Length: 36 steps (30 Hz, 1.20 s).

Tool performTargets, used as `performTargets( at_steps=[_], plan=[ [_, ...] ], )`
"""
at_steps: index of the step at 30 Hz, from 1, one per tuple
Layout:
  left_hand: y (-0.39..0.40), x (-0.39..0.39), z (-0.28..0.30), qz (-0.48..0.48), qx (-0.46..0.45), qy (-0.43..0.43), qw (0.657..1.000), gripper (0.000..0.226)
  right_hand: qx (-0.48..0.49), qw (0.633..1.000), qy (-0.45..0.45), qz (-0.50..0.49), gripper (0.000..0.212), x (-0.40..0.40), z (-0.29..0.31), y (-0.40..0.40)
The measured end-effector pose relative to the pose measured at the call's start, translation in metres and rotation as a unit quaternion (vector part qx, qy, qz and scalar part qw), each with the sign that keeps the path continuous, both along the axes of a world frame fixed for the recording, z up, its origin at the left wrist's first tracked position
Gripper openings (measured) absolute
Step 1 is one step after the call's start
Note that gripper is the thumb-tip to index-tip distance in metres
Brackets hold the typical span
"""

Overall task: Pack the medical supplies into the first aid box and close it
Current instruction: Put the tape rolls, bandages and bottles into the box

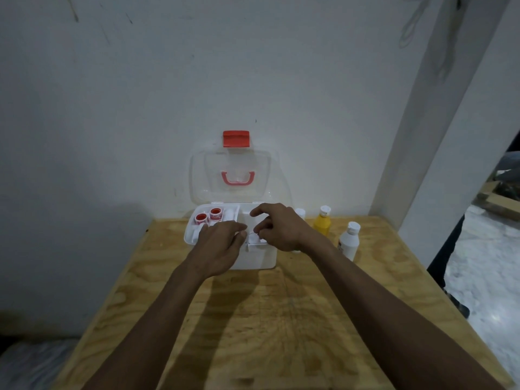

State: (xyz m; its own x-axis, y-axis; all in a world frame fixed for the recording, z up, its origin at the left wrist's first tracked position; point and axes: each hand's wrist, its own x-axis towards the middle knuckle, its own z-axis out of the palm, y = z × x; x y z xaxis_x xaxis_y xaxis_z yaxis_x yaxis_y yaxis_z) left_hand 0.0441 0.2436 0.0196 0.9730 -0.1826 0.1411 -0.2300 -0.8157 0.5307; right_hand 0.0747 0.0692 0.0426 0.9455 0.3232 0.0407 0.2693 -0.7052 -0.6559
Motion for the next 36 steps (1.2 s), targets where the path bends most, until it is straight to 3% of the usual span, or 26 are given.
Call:
performTargets(
  at_steps=[10, 14, 18, 22, 25, 29, 36],
  plan=[
    [-0.008, -0.005, 0.001, 0.018, -0.058, -0.041, 0.997, 0.037, 0.068, 0.993, -0.079, -0.055, 0.035, -0.012, 0.003, -0.012],
    [-0.034, -0.012, 0.006, 0.02, -0.109, -0.111, 0.988, 0.039, 0.109, 0.967, -0.179, -0.143, 0.023, -0.028, 0.005, -0.038],
    [-0.075, -0.005, 0.012, -0.027, -0.099, -0.154, 0.983, 0.038, 0.09, 0.925, -0.251, -0.27, 0.021, -0.038, 0.0, -0.082],
    [-0.117, 0.013, 0.016, -0.024, -0.071, -0.108, 0.991, 0.043, 0.049, 0.922, -0.201, -0.327, 0.034, -0.034, -0.016, -0.115],
    [-0.138, 0.025, 0.017, -0.016, -0.056, -0.046, 0.997, 0.05, 0.051, 0.937, -0.135, -0.318, 0.042, -0.034, -0.023, -0.125],
    [-0.149, 0.036, 0.011, -0.003, -0.019, 0.018, 1.0, 0.053, 0.061, 0.941, -0.115, -0.312, 0.041, -0.035, -0.035, -0.126],
    [-0.151, 0.036, 0.001, 0.021, -0.026, -0.03, 0.999, 0.039, 0.089, 0.932, -0.125, -0.327, 0.037, -0.039, -0.043, -0.129]
  ],
)
